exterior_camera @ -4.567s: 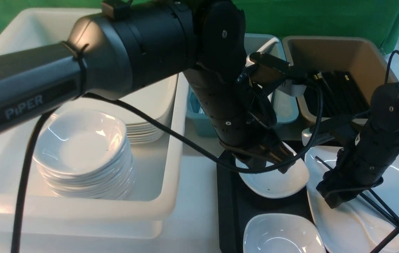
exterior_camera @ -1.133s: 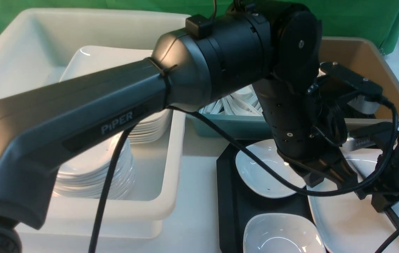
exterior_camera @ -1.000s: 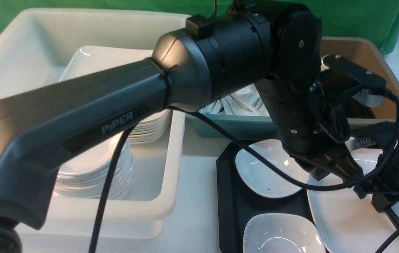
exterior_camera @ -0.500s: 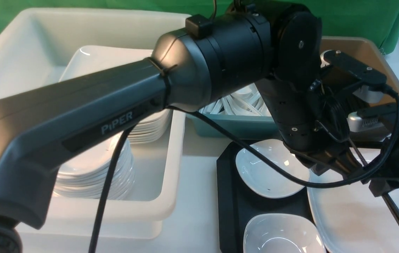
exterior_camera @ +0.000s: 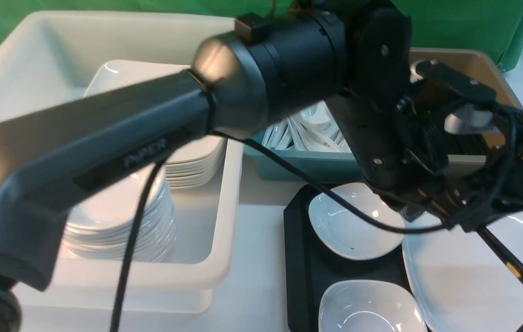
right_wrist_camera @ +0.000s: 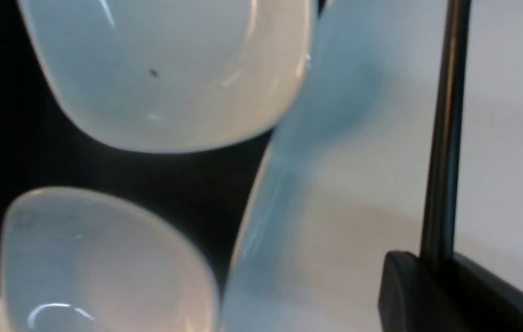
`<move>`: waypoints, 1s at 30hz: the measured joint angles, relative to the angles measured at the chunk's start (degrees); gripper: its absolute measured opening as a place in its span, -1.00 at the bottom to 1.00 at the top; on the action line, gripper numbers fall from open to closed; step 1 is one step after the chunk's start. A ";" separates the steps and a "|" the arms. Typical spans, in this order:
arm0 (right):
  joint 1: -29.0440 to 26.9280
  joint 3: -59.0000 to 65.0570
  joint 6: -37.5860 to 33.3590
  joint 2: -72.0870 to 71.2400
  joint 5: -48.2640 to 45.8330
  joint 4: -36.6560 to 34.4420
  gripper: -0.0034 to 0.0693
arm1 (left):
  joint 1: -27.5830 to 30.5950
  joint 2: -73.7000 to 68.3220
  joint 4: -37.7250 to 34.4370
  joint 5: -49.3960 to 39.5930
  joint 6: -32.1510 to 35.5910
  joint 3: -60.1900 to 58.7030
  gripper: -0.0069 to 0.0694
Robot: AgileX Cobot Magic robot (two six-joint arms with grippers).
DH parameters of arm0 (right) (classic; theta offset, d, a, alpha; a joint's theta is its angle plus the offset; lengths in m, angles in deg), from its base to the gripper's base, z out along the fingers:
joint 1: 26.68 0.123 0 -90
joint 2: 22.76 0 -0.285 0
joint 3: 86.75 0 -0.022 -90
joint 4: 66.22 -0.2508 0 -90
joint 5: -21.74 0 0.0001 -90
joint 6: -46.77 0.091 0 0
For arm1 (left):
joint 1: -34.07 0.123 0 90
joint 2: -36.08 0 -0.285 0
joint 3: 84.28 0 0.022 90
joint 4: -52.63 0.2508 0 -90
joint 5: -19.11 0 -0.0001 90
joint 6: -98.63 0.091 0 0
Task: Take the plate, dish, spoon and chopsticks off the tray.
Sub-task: Use the right arm to put the chopsticks into the small storage box on the right
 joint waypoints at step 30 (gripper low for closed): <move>-2.85 -21.69 -1.12 6.07 -7.07 -9.26 -0.71 | 6.75 3.84 -1.34 14.96 -0.60 0.00 -0.81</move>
